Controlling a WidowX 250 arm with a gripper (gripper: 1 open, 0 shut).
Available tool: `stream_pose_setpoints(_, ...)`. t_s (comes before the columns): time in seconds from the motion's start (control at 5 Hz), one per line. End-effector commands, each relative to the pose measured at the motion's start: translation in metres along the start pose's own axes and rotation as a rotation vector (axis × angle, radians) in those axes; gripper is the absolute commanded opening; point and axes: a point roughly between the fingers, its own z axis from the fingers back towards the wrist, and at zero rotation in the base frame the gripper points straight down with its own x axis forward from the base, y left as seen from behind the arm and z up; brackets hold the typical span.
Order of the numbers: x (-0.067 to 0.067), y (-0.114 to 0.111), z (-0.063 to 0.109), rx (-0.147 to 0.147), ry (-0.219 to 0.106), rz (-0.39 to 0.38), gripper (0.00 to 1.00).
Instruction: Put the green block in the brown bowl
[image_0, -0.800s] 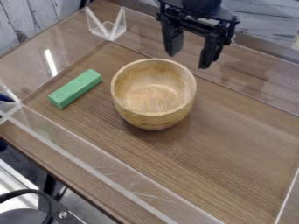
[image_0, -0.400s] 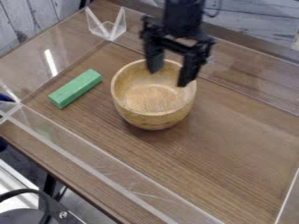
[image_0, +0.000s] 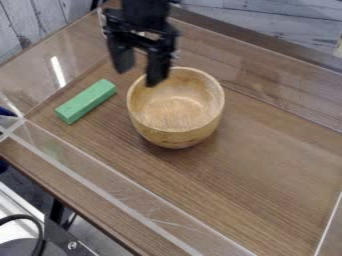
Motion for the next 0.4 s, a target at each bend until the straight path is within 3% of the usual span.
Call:
stream_pose_setpoints(0.0,-0.002,0.028,0.019,0.033,-0.077,0.003,1.0)
stream_pose_setpoints(0.2,-0.007,0.047,0.011,0.045,-0.076,0.007,1.0)
